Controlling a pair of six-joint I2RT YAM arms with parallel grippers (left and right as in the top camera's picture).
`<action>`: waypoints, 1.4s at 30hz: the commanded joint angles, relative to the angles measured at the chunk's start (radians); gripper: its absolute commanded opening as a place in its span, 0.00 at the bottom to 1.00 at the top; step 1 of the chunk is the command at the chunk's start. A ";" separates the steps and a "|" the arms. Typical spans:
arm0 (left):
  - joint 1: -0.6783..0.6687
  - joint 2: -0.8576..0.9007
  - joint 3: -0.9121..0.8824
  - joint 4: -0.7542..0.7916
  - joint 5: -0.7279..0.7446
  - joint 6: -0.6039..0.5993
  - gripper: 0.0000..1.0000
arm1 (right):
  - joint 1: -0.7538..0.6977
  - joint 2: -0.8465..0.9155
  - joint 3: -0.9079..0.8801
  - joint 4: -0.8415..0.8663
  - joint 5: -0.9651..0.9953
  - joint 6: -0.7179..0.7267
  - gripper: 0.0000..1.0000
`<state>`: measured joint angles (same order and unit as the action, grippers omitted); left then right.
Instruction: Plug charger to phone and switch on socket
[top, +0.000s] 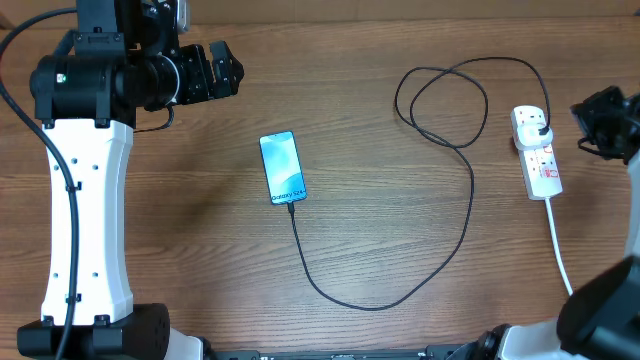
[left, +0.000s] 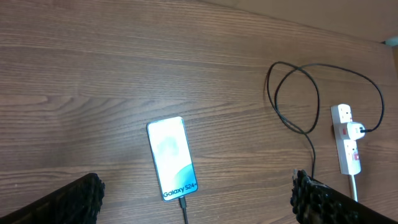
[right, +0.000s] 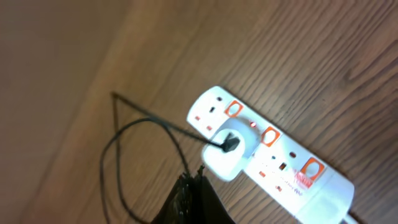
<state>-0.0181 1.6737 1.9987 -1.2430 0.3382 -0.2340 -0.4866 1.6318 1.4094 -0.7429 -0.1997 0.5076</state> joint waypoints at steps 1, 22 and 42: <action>-0.003 0.006 0.000 -0.002 -0.009 0.002 1.00 | -0.002 -0.060 0.013 -0.018 -0.011 -0.012 0.04; -0.003 0.006 0.000 -0.002 -0.009 0.002 1.00 | 0.256 -0.383 0.013 -0.120 -0.083 -0.323 0.04; -0.003 0.006 0.000 -0.003 -0.009 0.002 1.00 | 0.655 -0.529 0.012 -0.244 -0.091 -0.654 1.00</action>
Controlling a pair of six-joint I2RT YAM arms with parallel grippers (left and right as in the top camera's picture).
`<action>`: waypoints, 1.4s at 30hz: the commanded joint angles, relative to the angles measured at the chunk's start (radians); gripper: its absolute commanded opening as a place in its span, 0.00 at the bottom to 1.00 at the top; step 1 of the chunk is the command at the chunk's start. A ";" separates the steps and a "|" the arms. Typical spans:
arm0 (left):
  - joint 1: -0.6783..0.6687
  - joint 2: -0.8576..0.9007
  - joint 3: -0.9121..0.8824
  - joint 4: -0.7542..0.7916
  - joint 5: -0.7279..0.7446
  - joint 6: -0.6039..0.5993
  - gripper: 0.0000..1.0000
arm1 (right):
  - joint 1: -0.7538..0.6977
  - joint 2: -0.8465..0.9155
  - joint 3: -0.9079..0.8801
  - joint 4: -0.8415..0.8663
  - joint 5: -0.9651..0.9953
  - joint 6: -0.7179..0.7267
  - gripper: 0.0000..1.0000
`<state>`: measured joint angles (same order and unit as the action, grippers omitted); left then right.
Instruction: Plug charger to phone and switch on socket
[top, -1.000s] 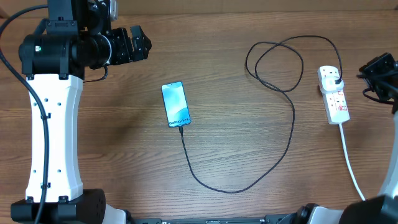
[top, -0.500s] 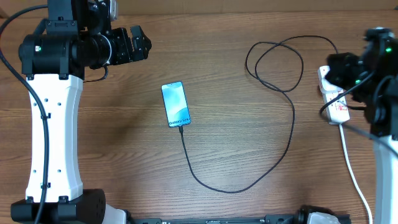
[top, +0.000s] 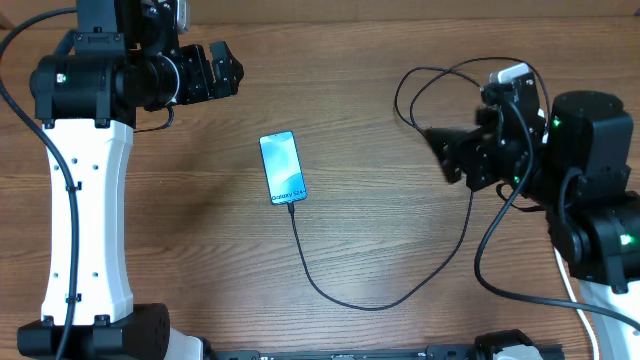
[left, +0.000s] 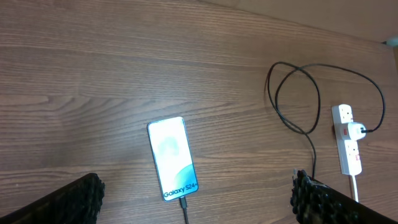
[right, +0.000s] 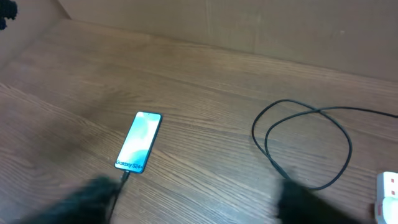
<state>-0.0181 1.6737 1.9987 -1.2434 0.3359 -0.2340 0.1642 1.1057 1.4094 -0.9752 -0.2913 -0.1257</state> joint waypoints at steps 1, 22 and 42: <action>-0.003 0.006 0.000 -0.002 -0.007 0.002 1.00 | 0.004 0.001 0.012 -0.024 0.001 -0.021 1.00; -0.003 0.006 0.000 -0.002 -0.007 0.002 1.00 | 0.003 0.058 0.012 -0.049 0.089 -0.022 1.00; -0.003 0.006 0.000 -0.002 -0.007 0.002 1.00 | -0.076 -0.258 -0.280 0.466 0.110 -0.037 1.00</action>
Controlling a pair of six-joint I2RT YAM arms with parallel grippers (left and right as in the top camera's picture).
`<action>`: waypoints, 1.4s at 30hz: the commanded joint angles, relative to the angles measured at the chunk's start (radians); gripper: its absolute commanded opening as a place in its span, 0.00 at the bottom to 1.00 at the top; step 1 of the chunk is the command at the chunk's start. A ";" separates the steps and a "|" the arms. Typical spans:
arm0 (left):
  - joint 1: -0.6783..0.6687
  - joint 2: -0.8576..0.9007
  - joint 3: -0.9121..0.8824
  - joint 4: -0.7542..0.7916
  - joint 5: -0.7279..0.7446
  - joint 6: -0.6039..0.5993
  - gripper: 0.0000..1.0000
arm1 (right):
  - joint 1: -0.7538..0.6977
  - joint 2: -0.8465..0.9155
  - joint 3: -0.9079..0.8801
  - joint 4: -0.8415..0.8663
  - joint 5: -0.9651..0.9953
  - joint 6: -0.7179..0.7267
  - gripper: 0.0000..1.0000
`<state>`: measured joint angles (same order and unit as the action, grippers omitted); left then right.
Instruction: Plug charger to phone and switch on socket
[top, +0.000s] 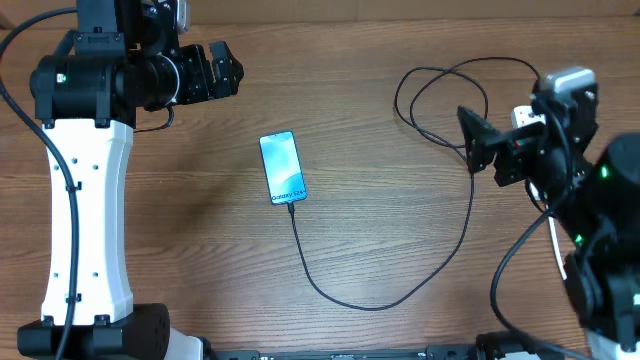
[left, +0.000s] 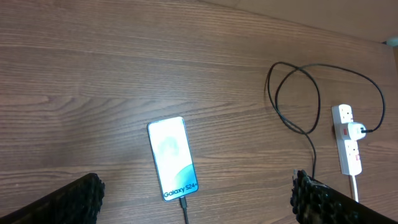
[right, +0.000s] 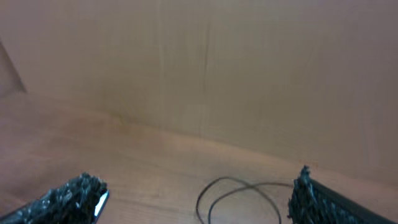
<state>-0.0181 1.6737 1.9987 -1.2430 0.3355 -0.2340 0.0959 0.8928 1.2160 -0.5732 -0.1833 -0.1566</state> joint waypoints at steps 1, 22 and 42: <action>-0.003 0.006 0.000 -0.002 -0.006 0.002 1.00 | -0.008 -0.066 -0.121 0.101 -0.005 -0.006 1.00; -0.003 0.006 0.000 -0.002 -0.006 0.002 0.99 | -0.008 -0.480 -0.729 0.606 -0.042 -0.006 1.00; -0.003 0.006 0.000 -0.003 -0.006 0.002 1.00 | -0.004 -0.850 -1.154 0.795 -0.043 -0.006 1.00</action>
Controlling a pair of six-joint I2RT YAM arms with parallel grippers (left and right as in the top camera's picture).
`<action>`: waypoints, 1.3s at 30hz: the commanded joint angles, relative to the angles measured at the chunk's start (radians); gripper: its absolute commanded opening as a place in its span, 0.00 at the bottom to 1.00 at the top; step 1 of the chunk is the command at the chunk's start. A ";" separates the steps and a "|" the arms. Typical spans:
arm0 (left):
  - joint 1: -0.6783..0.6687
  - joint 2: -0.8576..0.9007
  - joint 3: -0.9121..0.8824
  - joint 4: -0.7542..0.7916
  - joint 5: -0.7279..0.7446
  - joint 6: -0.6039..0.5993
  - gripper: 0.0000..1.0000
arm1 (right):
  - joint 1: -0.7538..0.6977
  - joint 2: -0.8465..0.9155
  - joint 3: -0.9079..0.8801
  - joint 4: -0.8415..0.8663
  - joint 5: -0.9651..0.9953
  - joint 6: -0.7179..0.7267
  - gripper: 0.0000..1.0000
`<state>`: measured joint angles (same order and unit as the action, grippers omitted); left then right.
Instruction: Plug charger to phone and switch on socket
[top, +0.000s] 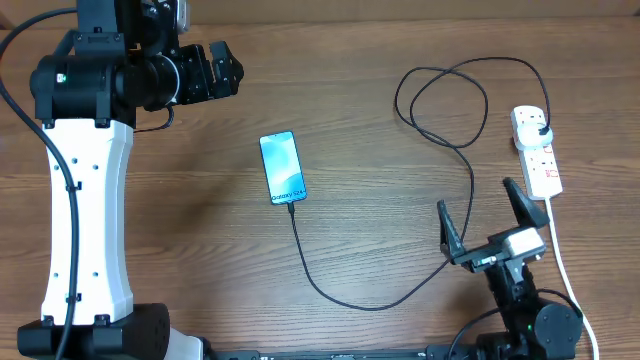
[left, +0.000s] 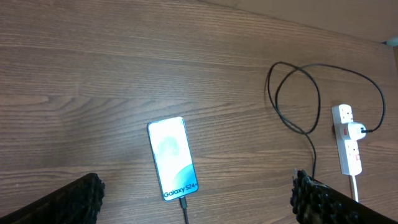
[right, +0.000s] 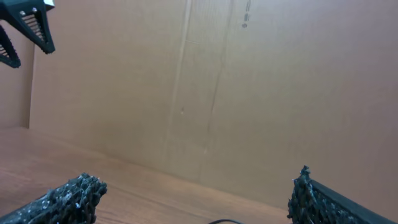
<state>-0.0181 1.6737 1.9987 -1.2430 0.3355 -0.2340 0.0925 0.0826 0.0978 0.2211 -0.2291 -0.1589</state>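
The phone (top: 283, 167) lies screen up and lit at mid-table, with the black charger cable (top: 300, 240) plugged into its near end. That cable loops round to a white adapter (top: 538, 125) seated in the white power strip (top: 545, 170) at the right edge. My right gripper (top: 482, 222) is open at the table's near edge, well short of the strip, and faces the back wall (right: 249, 93). Over the far left corner my left gripper (top: 222, 68) stands open and high, looking down on the phone (left: 172, 158) and the strip (left: 348, 149).
A brown cardboard wall runs along the back of the wooden table (top: 150, 200). The cable's big loop (top: 440, 100) lies between phone and strip. The strip's own white lead (top: 558, 250) runs toward the near edge, beside my right arm.
My right arm has gone from beside the power strip to the table's near edge, uncovering the strip; its camera now shows mostly the back wall. Left arm, phone and cable are unchanged.
My right gripper was at the right edge, close over the strip and adapter. Then it hung over the cable loop, hiding the strip. Then it stood open next to the strip, and now it is at the near edge. The phone stayed lit and plugged throughout.
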 joint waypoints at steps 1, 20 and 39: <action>-0.003 0.006 0.000 -0.002 -0.006 0.002 1.00 | 0.000 -0.053 -0.050 0.001 0.003 -0.003 1.00; -0.003 0.006 0.000 -0.003 -0.006 0.002 1.00 | -0.003 -0.080 -0.090 -0.286 0.009 -0.003 1.00; -0.003 0.006 0.000 -0.002 -0.006 0.002 1.00 | -0.003 -0.080 -0.090 -0.283 0.007 -0.003 1.00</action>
<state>-0.0181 1.6737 1.9987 -1.2434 0.3355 -0.2340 0.0921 0.0128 0.0185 -0.0689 -0.2287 -0.1585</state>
